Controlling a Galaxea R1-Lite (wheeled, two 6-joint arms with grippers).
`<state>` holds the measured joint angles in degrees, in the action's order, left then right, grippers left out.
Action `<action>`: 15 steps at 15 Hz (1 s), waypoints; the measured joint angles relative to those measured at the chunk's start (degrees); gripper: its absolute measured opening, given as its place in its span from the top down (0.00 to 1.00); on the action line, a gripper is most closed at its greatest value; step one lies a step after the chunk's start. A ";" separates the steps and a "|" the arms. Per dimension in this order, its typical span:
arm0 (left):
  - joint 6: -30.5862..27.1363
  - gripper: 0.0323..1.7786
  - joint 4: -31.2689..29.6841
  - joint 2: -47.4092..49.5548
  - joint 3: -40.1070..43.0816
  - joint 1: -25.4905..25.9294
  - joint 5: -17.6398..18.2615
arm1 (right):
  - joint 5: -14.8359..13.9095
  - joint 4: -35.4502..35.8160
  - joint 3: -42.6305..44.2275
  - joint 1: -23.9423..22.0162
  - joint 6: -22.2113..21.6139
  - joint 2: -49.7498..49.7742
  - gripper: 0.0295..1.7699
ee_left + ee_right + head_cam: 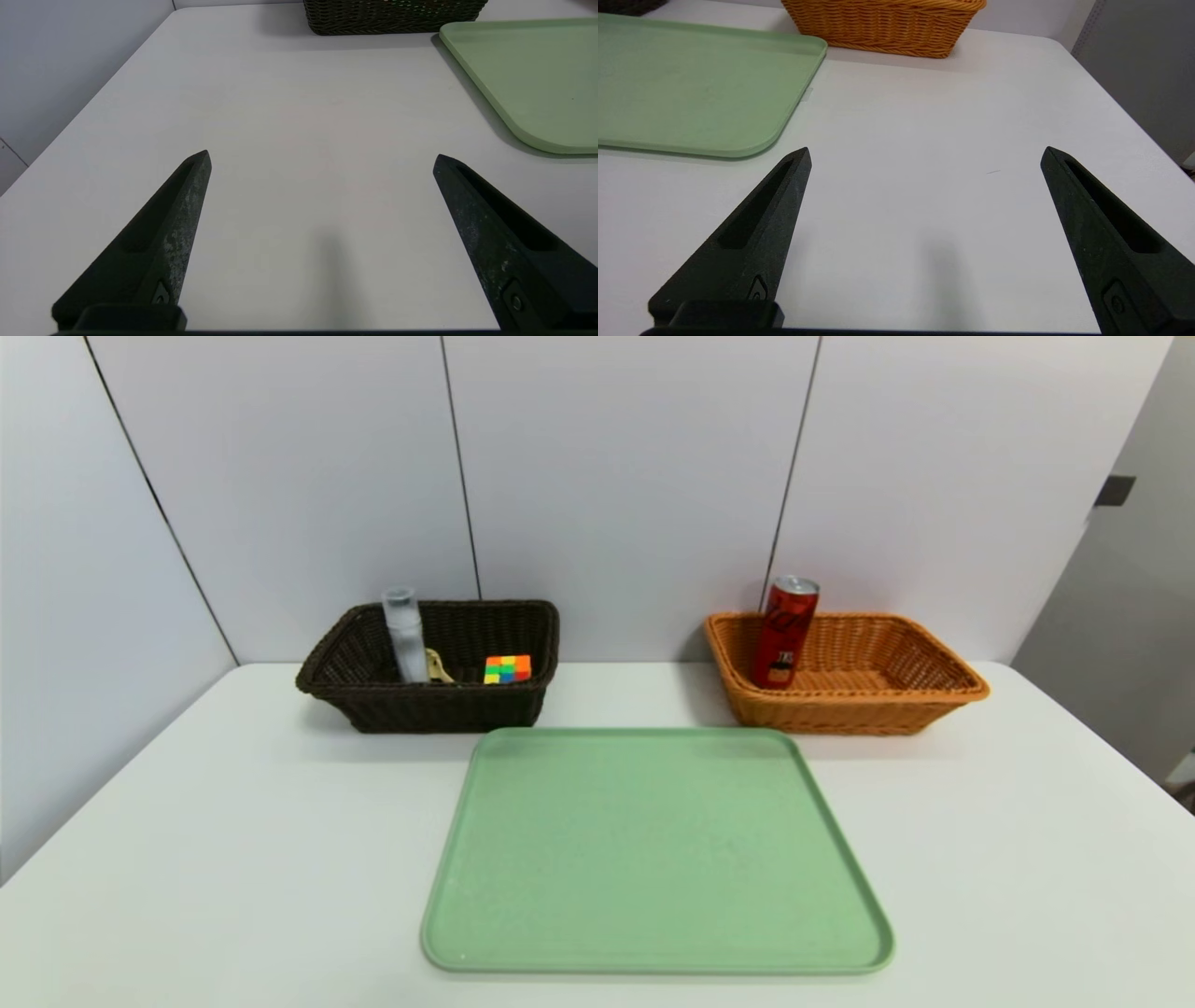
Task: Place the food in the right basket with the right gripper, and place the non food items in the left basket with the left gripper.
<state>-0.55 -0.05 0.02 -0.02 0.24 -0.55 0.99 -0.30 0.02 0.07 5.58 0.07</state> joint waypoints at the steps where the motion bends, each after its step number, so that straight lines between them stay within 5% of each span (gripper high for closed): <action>1: 1.18 0.05 -0.02 0.00 0.00 0.00 -0.11 | -0.41 0.01 -0.02 0.00 -1.84 0.00 0.04; 3: 3.90 0.05 -0.17 0.00 0.02 0.00 -0.29 | -1.48 0.10 -0.02 0.00 -4.57 0.00 0.04; 15: 4.12 0.05 -0.20 0.02 0.02 0.00 -0.29 | -1.73 0.15 -0.02 0.00 -5.51 0.00 0.04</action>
<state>3.57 -0.24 0.05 0.00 0.24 -0.84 -0.74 -0.16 0.00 0.07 0.07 0.07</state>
